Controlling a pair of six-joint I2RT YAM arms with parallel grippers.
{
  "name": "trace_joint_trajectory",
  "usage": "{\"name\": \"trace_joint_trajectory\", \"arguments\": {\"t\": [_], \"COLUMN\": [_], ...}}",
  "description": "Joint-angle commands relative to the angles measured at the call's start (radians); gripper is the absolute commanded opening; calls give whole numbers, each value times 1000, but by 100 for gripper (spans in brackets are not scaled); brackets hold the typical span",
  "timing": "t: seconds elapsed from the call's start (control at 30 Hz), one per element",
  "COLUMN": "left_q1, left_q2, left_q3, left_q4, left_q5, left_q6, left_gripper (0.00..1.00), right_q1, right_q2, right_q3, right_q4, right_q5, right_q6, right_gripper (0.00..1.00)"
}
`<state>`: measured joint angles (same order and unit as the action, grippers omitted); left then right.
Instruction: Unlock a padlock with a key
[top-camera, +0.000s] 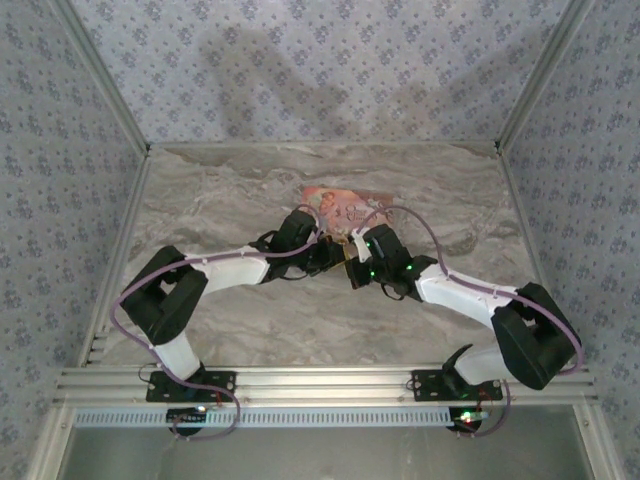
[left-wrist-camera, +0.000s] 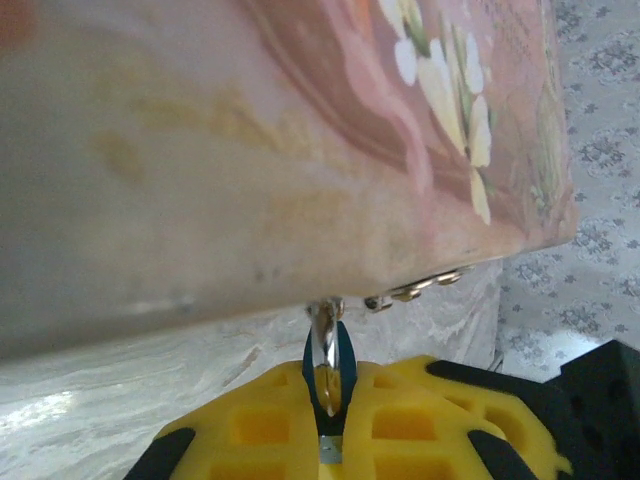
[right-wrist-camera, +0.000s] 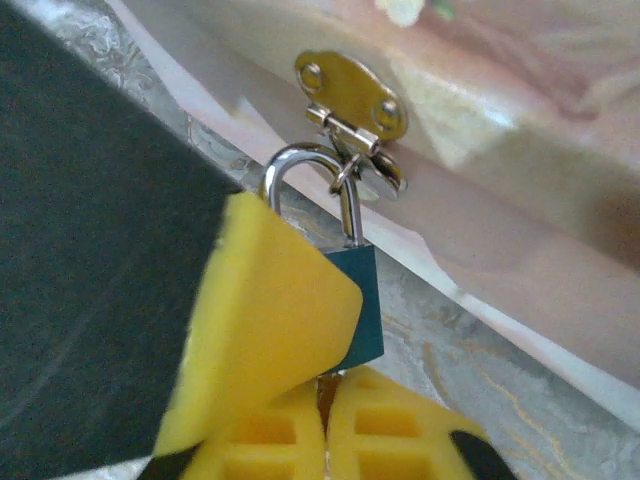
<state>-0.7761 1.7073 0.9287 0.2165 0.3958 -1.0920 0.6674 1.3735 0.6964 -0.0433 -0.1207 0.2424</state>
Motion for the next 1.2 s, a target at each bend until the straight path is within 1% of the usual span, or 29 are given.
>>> {"name": "trace_joint_trajectory", "arguments": {"t": [0.0,0.13,0.17,0.2,0.23,0.27,0.3,0.47,0.67,0.9,1.17], "left_q1": [-1,-2,-2,0,-2,-2,-1,-9,-11,-10,8], "left_q2": [-57,-58,-58,-58,-58,-60,-60,-63,-45,-55,-119], "left_q3": [47,43,40,37,32,27,21,-20,-68,-87,-112], "left_q4": [47,45,43,40,36,31,24,-17,5,9,-6], "left_q5": [52,50,47,43,38,31,25,-26,-51,-70,-91], "left_q6": [-7,-4,-3,-1,2,6,13,50,54,60,69], "left_gripper": [8,8,8,8,9,9,10,14,23,38,39], "right_q1": [0,-1,-2,-2,-2,-2,-2,-17,-40,-52,-35], "right_q2": [5,0,-1,-7,-13,-24,-35,-90,-114,-106,-103], "right_q3": [13,8,8,6,4,-3,-10,-61,-98,-108,-113], "right_q4": [12,13,8,2,-1,-4,-9,-19,-11,6,10], "right_q5": [0,-12,-8,0,5,9,11,17,7,-13,-22], "right_q6": [-9,-7,-4,1,6,8,9,29,56,75,72], "right_gripper": [0,0,11,26,34,39,41,42,42,41,39]}}
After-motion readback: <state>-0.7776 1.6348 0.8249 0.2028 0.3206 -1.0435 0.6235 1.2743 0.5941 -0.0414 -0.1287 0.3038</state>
